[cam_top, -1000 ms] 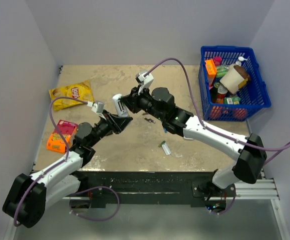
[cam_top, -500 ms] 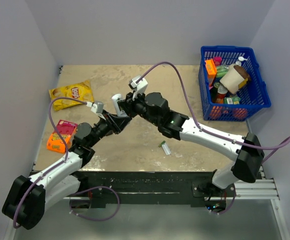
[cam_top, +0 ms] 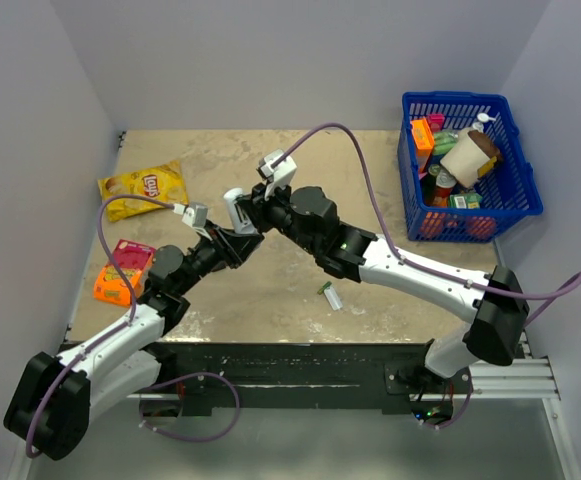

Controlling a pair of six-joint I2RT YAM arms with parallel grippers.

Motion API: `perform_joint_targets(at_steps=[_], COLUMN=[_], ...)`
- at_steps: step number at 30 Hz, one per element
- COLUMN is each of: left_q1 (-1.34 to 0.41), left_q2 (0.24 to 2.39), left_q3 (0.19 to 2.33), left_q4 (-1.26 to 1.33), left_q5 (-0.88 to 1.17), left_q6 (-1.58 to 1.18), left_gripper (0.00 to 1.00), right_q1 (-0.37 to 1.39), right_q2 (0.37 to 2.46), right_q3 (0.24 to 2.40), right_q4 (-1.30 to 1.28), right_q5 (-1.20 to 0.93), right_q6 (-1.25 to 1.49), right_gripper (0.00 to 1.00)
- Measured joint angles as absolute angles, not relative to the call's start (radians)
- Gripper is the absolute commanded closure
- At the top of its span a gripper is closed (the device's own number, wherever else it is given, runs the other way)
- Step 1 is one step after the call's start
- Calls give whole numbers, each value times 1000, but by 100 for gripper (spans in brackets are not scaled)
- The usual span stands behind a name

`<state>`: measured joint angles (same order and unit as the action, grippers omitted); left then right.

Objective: Load the batteries into the remote control
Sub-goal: Load the battery into the remote control.

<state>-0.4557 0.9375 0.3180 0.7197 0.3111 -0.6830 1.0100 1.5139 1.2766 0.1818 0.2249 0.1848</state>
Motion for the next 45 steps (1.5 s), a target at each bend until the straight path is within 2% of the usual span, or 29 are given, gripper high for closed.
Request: perform_joint_targets(at_steps=[37,40,45], left_q1=[-451,-451,-451], left_q2=[923,923,923], left_q3=[324,324,324], left_q4=[688,685,683], left_q5=[303,303,303], left_q6=[-688,-688,-688], left_gripper=[100,100,100], right_q1=[1032,1032,1032], right_q2=[1520,1520,1520], right_q3=[1201,1186,1176], right_q4=[298,319,336], right_q5=[271,272,270], right_q6=[175,174,163], right_gripper=[100,98,90])
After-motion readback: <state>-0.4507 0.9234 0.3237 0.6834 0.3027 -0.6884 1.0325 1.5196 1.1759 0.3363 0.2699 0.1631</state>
